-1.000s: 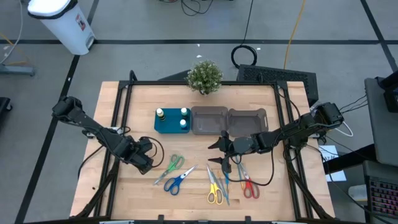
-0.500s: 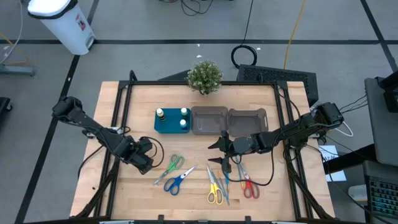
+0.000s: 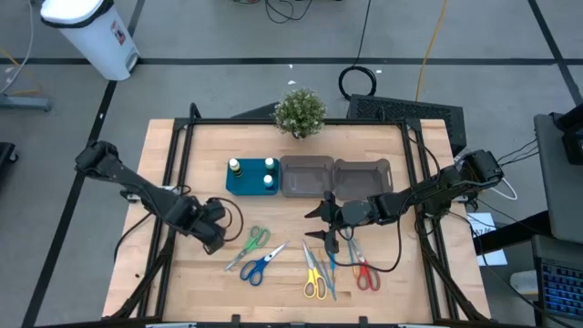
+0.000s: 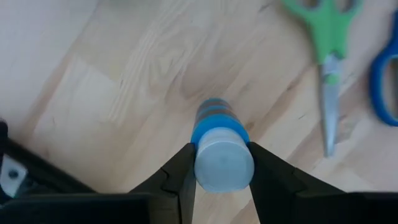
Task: Pick & Place Paint Supplies
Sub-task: Put the blue paint bottle into the blue bin, then put the red scissor into the right black bin
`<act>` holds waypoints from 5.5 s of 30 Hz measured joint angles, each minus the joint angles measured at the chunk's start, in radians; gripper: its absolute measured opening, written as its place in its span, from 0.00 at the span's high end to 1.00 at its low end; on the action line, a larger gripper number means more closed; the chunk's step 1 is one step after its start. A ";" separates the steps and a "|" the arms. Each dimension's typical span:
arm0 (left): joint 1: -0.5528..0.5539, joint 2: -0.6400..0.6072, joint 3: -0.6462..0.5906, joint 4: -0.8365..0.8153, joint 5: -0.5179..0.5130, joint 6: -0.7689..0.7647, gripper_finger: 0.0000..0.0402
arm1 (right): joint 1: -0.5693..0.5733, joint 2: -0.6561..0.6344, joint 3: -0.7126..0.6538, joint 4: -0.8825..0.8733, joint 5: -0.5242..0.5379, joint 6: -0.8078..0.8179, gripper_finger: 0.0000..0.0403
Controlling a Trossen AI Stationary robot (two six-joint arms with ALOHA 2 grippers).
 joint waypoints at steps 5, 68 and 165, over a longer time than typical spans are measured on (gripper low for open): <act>0.037 0.000 0.067 -0.003 -0.026 0.114 0.70 | 0.000 0.000 0.000 0.001 0.000 0.000 0.37; 0.787 0.002 0.137 0.083 0.039 0.816 0.70 | 0.000 0.000 0.000 0.001 -0.002 0.000 0.37; 0.811 0.085 0.053 0.243 0.084 0.859 0.37 | 0.000 0.000 0.000 0.000 0.000 -0.004 0.37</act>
